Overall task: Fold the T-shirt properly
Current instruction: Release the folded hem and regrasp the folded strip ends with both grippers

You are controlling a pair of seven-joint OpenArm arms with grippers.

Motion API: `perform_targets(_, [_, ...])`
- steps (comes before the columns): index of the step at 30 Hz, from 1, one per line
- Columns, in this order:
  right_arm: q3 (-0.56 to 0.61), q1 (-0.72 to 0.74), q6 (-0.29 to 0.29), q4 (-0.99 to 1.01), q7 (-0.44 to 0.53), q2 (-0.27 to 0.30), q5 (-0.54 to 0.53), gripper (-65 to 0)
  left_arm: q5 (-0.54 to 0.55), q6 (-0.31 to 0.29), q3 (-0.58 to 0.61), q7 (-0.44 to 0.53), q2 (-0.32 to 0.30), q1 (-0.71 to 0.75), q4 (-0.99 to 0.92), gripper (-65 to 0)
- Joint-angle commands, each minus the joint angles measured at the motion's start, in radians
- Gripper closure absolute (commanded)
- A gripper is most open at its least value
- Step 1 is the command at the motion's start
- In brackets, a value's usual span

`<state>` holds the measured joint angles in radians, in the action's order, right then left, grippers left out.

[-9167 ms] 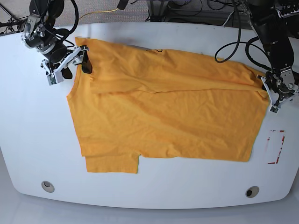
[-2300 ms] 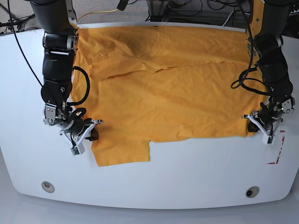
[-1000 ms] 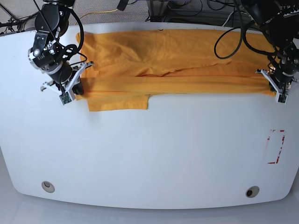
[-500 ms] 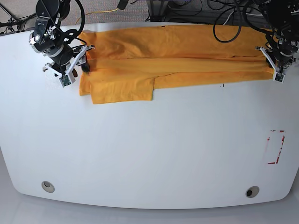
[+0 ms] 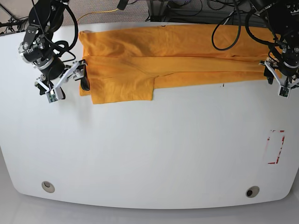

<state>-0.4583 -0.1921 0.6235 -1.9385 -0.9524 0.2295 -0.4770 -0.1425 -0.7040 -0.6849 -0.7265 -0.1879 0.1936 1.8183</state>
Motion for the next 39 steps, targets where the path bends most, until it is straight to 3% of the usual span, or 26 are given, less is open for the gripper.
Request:
perform_targets(1, [0.022, 0.079, -0.006, 0.083, -0.046, 0.014, -0.001, -50.7, -0.003, 0.006, 0.017, 0.003, 0.012, -0.012, 0.021, -39.7])
perform_targets(13, [0.128, 0.306, -0.006, 0.463, -0.076, 0.014, -0.001, -44.5, -0.004, 0.006, 0.080, 0.008, 0.037, 0.062, -0.022, -39.2])
perform_targets(20, [0.138, 0.352, -0.006, 0.564, -0.072, 0.005, -0.001, -44.5, -0.004, 0.006, 0.078, 0.009, 0.038, 0.065, -0.116, -23.6])
perform_targets(27, [0.244, 0.377, -0.006, 0.635, -0.010, 0.012, -0.001, -43.8, -0.004, 0.006, 0.078, 0.009, 0.038, 0.071, -0.142, -22.1])
perform_targets(30, [0.267, 0.377, -0.006, 0.655, 0.005, 0.014, -0.001, -34.6, -0.004, 0.006, 0.081, 0.009, 0.038, 0.071, -0.142, -22.1])
perform_targets(35, [0.267, 0.372, -0.006, 0.655, 0.008, 0.008, -0.002, -7.0, -0.004, 0.006, 0.081, 0.009, 0.038, 0.071, -0.140, -22.1])
perform_targets(39, [0.266, 0.366, 0.000, 0.612, 0.009, 0.006, -0.012, -3.8, -0.004, 0.006, 0.083, 0.009, 0.038, 0.070, -0.142, -22.1])
